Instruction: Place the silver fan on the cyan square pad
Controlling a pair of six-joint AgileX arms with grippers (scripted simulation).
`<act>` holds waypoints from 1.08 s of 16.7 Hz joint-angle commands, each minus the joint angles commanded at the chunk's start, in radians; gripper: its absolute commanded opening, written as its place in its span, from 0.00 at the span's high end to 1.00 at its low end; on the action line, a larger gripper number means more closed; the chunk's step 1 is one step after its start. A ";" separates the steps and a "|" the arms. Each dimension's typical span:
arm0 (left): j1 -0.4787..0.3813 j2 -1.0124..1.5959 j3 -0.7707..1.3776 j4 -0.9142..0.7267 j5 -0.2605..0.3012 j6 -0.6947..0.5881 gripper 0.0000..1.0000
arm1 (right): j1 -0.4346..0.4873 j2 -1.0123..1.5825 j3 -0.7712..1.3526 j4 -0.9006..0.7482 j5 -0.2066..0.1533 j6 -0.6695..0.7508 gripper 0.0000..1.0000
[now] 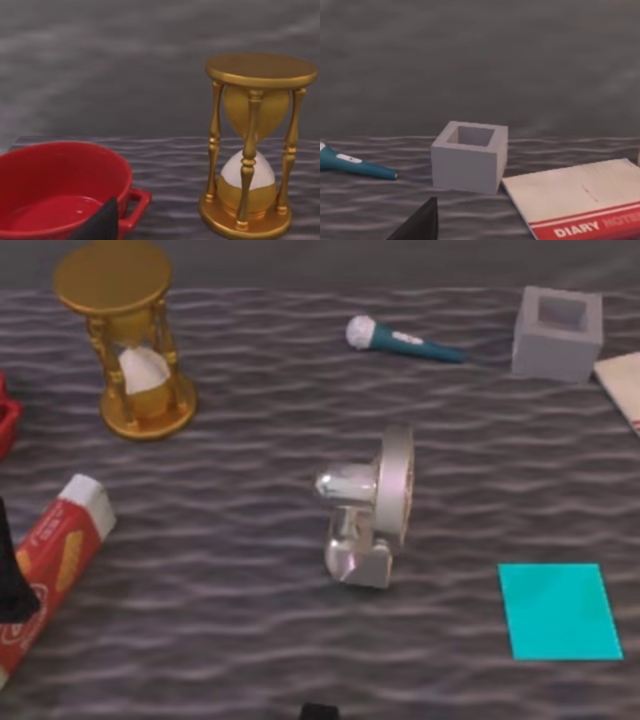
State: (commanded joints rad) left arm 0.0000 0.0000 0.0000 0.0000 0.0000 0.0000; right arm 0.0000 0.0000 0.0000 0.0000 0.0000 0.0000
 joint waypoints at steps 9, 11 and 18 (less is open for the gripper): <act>0.000 0.000 0.000 0.000 0.000 0.000 0.00 | 0.046 0.208 0.171 -0.160 0.019 0.023 0.00; 0.000 0.000 0.000 0.000 0.000 0.000 0.00 | 0.070 0.316 0.281 -0.239 0.029 0.047 0.00; 0.000 0.000 0.000 0.000 0.000 0.000 0.00 | 0.188 0.757 0.867 -0.535 0.044 0.219 0.00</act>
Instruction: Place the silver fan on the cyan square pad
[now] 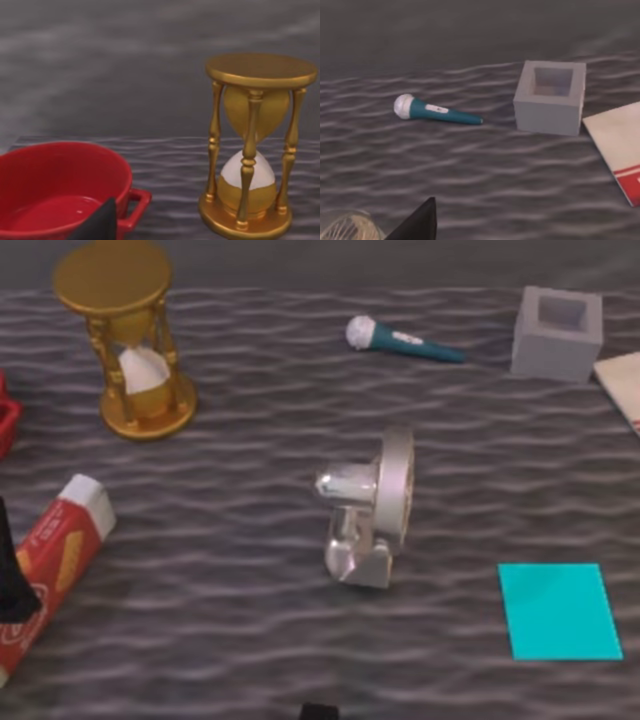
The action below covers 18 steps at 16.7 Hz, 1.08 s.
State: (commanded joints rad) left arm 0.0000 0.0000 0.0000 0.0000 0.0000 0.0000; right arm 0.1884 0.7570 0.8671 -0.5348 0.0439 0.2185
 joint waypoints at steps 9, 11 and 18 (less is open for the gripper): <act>0.000 0.000 0.000 0.000 0.000 0.000 0.00 | 0.210 0.659 0.915 -0.414 -0.026 0.327 0.00; 0.000 0.000 0.000 0.000 0.000 0.000 0.00 | 0.257 0.822 1.083 -0.522 -0.032 0.392 0.00; 0.000 0.000 0.000 0.000 0.000 0.000 0.00 | 0.396 1.369 1.454 -0.914 -0.041 0.551 0.00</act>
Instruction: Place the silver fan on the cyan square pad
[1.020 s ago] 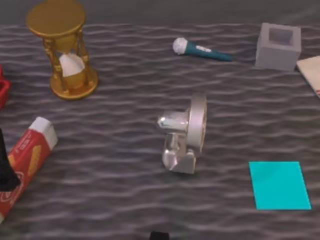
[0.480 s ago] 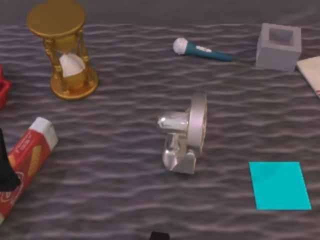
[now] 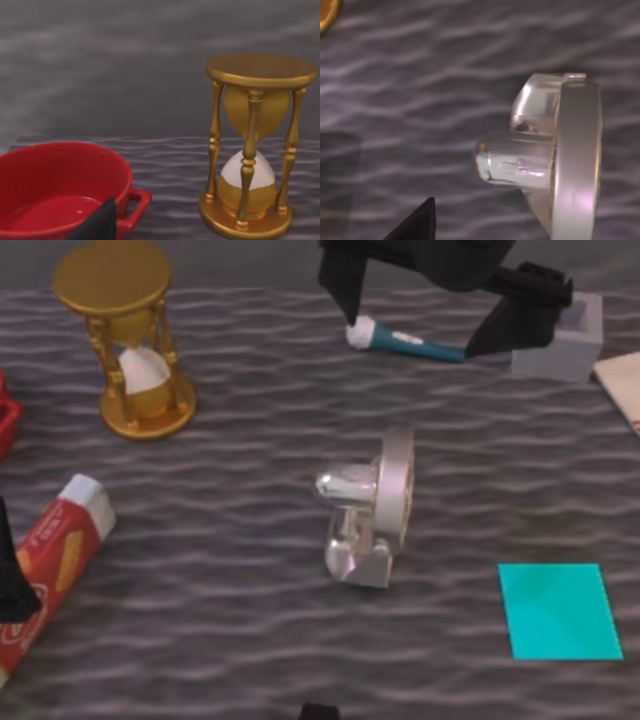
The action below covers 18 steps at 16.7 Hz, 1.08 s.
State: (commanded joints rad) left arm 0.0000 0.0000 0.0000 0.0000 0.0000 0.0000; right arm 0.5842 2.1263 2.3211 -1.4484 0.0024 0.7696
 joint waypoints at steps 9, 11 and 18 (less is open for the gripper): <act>0.000 0.000 0.000 0.000 0.000 0.000 0.00 | 0.053 0.213 0.081 -0.184 0.002 0.044 0.00; 0.000 0.000 0.000 0.000 0.000 0.000 0.00 | 0.047 0.215 0.079 -0.182 0.002 0.043 0.00; 0.000 0.000 0.000 0.000 0.000 0.000 0.00 | 0.052 0.172 -0.139 -0.014 0.002 0.043 0.00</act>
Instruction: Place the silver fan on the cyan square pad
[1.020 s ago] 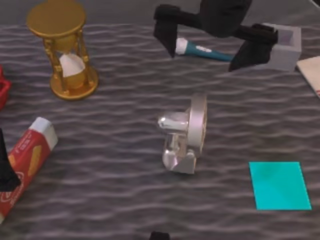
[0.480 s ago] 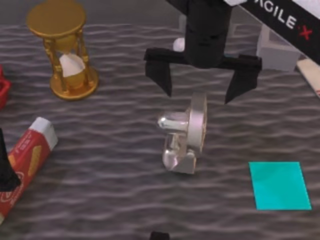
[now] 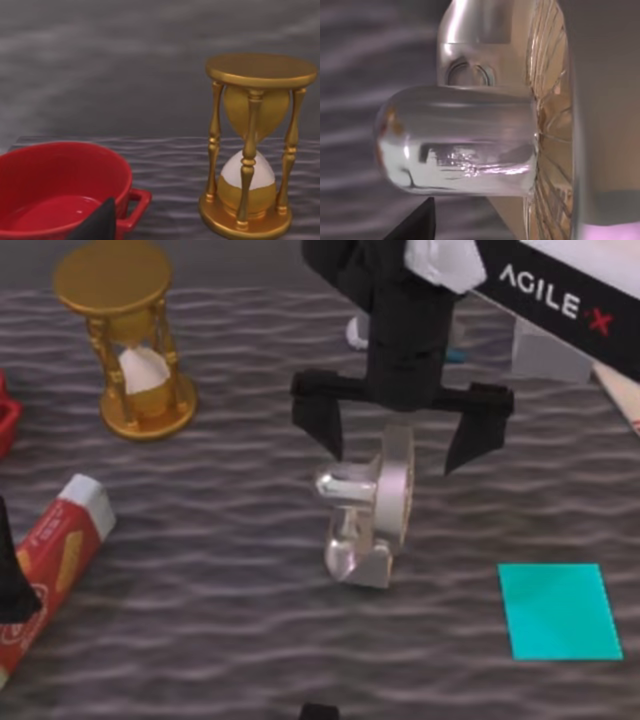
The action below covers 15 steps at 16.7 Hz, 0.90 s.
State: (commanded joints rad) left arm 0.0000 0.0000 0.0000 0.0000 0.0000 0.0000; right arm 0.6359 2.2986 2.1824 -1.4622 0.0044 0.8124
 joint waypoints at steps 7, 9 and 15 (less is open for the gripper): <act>0.000 0.000 0.000 0.000 0.000 0.000 0.00 | 0.002 -0.015 -0.078 0.072 0.000 0.002 0.00; 0.000 0.000 0.000 0.000 0.000 0.000 0.00 | 0.002 -0.015 -0.078 0.072 0.000 0.002 0.15; 0.000 0.000 0.000 0.000 0.000 0.000 0.00 | 0.002 -0.015 -0.078 0.072 0.000 0.002 0.60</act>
State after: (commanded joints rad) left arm 0.0000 0.0000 0.0000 0.0000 0.0000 0.0000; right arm 0.6384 2.2837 2.1045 -1.3906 0.0042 0.8147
